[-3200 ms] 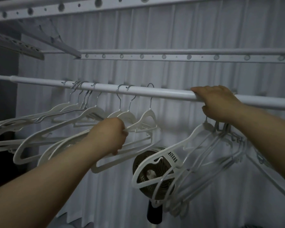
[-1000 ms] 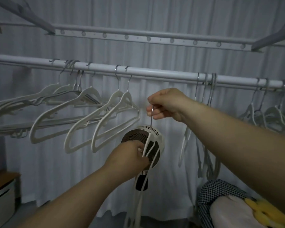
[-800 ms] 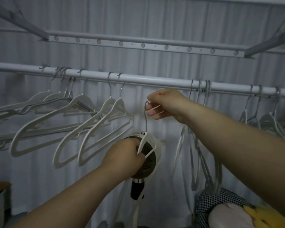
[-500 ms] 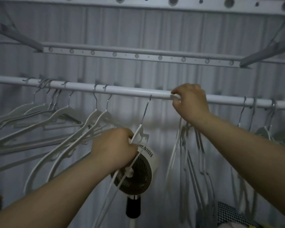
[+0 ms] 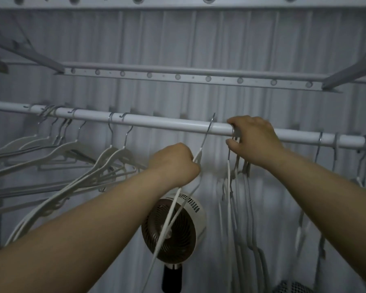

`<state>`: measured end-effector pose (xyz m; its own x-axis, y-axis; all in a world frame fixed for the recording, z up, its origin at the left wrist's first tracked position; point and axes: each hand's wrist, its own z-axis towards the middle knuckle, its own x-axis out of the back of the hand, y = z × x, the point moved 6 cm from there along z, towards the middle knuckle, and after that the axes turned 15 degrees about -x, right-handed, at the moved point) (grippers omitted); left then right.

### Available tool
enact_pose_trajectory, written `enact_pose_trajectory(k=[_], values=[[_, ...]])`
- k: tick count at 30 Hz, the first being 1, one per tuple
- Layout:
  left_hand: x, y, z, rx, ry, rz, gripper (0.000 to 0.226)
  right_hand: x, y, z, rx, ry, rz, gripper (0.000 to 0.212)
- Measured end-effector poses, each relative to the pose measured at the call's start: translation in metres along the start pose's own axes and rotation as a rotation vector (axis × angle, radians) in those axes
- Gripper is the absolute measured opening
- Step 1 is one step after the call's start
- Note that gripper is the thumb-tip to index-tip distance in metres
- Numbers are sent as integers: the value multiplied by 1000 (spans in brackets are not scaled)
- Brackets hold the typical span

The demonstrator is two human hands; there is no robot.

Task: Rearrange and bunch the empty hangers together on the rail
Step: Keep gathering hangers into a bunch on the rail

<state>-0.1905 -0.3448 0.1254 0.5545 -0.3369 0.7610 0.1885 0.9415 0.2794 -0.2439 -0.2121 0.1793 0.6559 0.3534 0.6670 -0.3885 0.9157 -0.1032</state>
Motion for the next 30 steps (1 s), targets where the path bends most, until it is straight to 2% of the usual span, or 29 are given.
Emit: enact_pose_trajectory(k=[12, 17, 19, 24, 27, 30], values=[[-19, 8, -2, -12, -55, -57, 26, 1, 5, 0, 28, 6, 5, 42], [-10, 6, -14, -38, -13, -52, 45, 5, 3, -1, -15, -15, 14, 50], [1, 2, -24, -52, 37, -39, 47, 9, -2, -2, -5, 11, 49, 53], [39, -22, -60, -99, 201, 252, 39, 13, -33, -7, 103, 60, 71, 51], [55, -49, -81, -50, 186, 396, 42, 5, -45, -5, 109, 23, -36, 54], [63, -77, -94, 47, 140, 437, 47, -4, -47, -2, 64, -30, -124, 53]])
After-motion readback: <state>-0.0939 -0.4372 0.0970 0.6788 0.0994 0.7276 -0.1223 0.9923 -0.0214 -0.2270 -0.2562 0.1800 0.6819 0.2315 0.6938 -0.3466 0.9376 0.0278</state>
